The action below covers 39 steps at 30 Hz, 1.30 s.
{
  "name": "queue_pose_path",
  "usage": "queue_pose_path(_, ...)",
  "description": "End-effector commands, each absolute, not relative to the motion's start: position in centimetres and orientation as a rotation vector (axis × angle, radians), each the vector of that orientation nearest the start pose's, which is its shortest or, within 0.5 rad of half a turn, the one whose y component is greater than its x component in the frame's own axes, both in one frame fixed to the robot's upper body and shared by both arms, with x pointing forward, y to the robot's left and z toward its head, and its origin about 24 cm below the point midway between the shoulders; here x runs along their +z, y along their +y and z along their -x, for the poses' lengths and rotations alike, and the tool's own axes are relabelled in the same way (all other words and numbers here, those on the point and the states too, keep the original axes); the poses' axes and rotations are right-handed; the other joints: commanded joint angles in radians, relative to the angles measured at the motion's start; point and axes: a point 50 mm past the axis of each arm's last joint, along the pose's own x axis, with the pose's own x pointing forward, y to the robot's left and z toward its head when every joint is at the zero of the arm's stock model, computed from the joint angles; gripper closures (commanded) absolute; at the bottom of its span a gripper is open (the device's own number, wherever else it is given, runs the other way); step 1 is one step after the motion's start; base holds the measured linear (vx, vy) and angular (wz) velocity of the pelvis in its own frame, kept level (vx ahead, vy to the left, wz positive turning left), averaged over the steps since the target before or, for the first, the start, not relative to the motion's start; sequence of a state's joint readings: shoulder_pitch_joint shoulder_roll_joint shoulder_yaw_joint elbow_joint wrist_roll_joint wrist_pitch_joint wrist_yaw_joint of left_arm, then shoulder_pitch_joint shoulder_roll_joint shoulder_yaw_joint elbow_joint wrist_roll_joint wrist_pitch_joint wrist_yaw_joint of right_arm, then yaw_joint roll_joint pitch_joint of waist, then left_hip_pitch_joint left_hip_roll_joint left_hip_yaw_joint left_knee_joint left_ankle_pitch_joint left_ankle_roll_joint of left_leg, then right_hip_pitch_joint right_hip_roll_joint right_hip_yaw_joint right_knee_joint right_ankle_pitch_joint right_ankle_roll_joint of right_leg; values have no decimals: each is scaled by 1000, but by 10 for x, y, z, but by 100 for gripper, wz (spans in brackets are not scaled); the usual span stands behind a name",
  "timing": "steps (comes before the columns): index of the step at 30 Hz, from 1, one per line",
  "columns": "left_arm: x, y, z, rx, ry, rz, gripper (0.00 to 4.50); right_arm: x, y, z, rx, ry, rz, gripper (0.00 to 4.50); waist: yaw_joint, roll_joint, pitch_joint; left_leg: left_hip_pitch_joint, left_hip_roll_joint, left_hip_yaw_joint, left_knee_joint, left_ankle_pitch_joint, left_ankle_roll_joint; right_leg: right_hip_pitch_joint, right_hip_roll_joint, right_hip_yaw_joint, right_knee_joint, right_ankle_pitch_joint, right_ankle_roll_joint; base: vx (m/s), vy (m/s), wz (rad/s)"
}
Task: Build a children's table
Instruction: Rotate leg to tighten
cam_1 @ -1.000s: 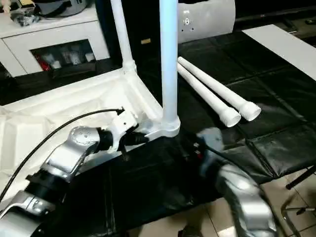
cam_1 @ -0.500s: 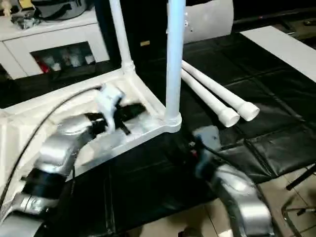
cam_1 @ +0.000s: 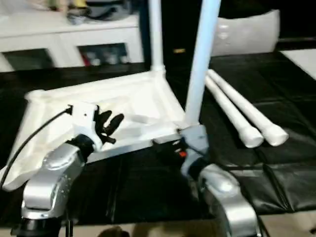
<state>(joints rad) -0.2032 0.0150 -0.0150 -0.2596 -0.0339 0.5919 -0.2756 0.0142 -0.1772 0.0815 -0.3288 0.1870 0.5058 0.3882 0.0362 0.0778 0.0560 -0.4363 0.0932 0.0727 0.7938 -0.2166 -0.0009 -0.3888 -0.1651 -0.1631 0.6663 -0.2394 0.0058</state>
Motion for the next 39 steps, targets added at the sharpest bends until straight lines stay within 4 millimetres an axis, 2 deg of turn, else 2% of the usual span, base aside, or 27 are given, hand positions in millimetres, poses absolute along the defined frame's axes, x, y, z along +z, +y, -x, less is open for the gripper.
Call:
queue_pose_path(1,93,129,-278,-284,172,-14,231,64,-127,-238,525,235,-37,0,14,-39,-55,-57,70,-27,-10,-162,8,119,-264,105,-188,-367,42,-45,14,62)
queue_pose_path(2,91,131,-279,-272,178,-18,231,63,-127,-238,516,245,-41,0,18,-32,-57,-46,74,-23,-28,-146,5,125,-247,82,-192,-290,-27,-51,53,60)
queue_pose_path(3,91,133,-278,-267,178,-26,231,62,-128,-238,511,251,-48,0,16,-3,-59,-11,89,-22,-116,-61,25,121,-157,24,-181,-202,-156,-51,53,60)
queue_pose_path(4,92,135,-278,-270,176,-11,231,61,-128,-238,511,263,-47,0,3,16,-61,41,96,-12,-180,-47,29,87,-65,24,-164,-208,-192,-44,96,52)
queue_pose_path(5,92,135,-278,-270,175,-9,231,61,-128,-237,511,264,-47,0,-14,45,-66,93,125,-21,-228,-32,110,46,60,11,-94,-148,-173,-41,112,32)
queue_pose_path(6,94,136,-278,-274,170,9,231,61,-128,-237,515,277,-40,0,-21,65,-67,102,172,-38,-245,-43,120,31,73,45,-65,-70,-141,-41,112,32)
queue_pose_path(7,95,136,-277,-292,163,18,231,61,-128,-237,525,276,-30,0,-17,65,-60,90,171,-36,-258,-188,43,35,68,71,-74,-39,-128,-43,116,19)
queue_pose_path(8,95,136,-277,-301,173,16,231,61,-128,-237,530,274,-30,0,-19,58,-56,89,158,-29,-260,-260,2,34,64,82,-86,-29,-127,-34,110,15)
queue_pose_path(9,93,137,-277,-317,199,2,231,61,-128,-237,538,274,-29,0,-17,44,-53,90,131,-11,-266,-384,-74,37,50,98,-107,-45,-131,-34,110,15)
queue_pose_path(10,91,138,-277,-329,218,-15,231,61,-128,-237,544,275,-22,0,-19,36,-50,88,120,-2,-267,-427,-96,38,46,106,-114,-78,-129,-34,68,9)
queue_pose_path(11,90,138,-277,-334,226,-22,231,61,-128,-237,546,276,-18,0,-20,27,-51,79,104,9,-266,-448,-110,46,32,120,-120,-165,-119,0,0,0)
queue_pose_path(12,87,143,-279,-347,261,-58,231,61,-127,-237,564,276,-4,0,-21,20,-51,72,99,14,-265,-437,-105,45,26,129,-128,-241,-105,0,0,0)
queue_pose_path(13,87,143,-279,-347,261,-58,231,61,-127,-237,564,276,-4,0,-23,21,-51,65,96,17,-264,-421,-96,45,23,132,-131,-295,-93,0,0,0)
queue_pose_path(15,85,148,-282,-356,281,-85,231,61,-127,-237,586,276,0,0,-28,17,-49,61,93,20,-266,-424,-89,41,21,135,-141,-365,-80,0,0,0)
queue_pose_path(16,85,154,-286,-354,291,-95,231,58,-128,-237,601,297,25,0,-33,9,-48,60,91,21,-266,-424,-87,40,22,135,-145,-391,-74,0,0,0)
queue_pose_path(17,85,158,-288,-355,296,-109,231,56,-131,-237,596,315,40,0,-36,9,-48,62,89,23,-264,-414,-81,36,19,139,-152,-431,-64,0,0,0)
queue_pose_path(18,85,160,-289,-356,300,-120,231,55,-132,-238,591,328,50,0,-38,5,-52,61,87,25,-262,-372,-71,37,19,143,-155,-431,-64,0,0,0)
queue_pose_path(19,84,162,-290,-360,311,-127,231,53,-134,-238,586,341,58,0,-39,-1,-55,52,88,27,-263,-319,-59,43,19,144,-152,-403,-72,0,0,0)
queue_pose_path(20,84,163,-290,-362,314,-130,231,53,-134,-239,583,347,62,0,-39,0,-56,50,88,27,-262,-297,-53,43,20,143,-150,-388,-76,0,0,0)
queue_pose_path(21,84,167,-292,-366,324,-138,231,51,-137,-241,567,362,71,0,-40,-7,-58,48,87,31,-260,-260,-39,41,23,144,-149,-356,-89,0,0,0)
queue_pose_path(23,83,170,-291,-377,343,-146,231,50,-139,-243,548,374,76,0,-38,0,-63,47,89,35,-258,-229,-23,40,23,143,-143,-310,-119,0,0,0)
queue_pose_path(25,82,172,-290,-388,355,-153,231,50,-140,-244,541,379,78,0,-38,2,-64,48,93,37,-261,-247,-26,38,29,142,-139,-272,-144,0,0,0)
queue_pose_path(26,81,174,-288,-413,378,-154,231,49,-142,-245,527,392,78,0,-37,-4,-64,48,93,38,-261,-238,-25,38,30,142,-138,-255,-150,0,0,0)
queue_pose_path(30,79,177,-284,-475,417,-167,231,44,-147,-248,489,429,84,0,-30,4,-68,51,96,42,-259,-170,-18,41,35,142,-126,-140,-191,0,0,0)
queue_pose_path(33,75,182,-281,-538,463,-180,231,40,-151,-250,467,454,100,0,-22,4,-74,51,94,45,-251,-74,2,45,36,142,-115,-4,-224,0,0,0)
queue_pose_path(35,74,183,-279,-559,480,-180,231,39,-152,-252,462,459,104,0,-21,3,-71,51,94,48,-253,-90,6,45,37,141,-114,-21,-233,0,0,0)
queue_pose_path(39,66,187,-274,-652,565,-187,231,37,-153,-266,446,452,107,0,-23,4,-62,58,97,49,-264,-235,-34,37,34,144,-127,-201,-211,0,0,0)
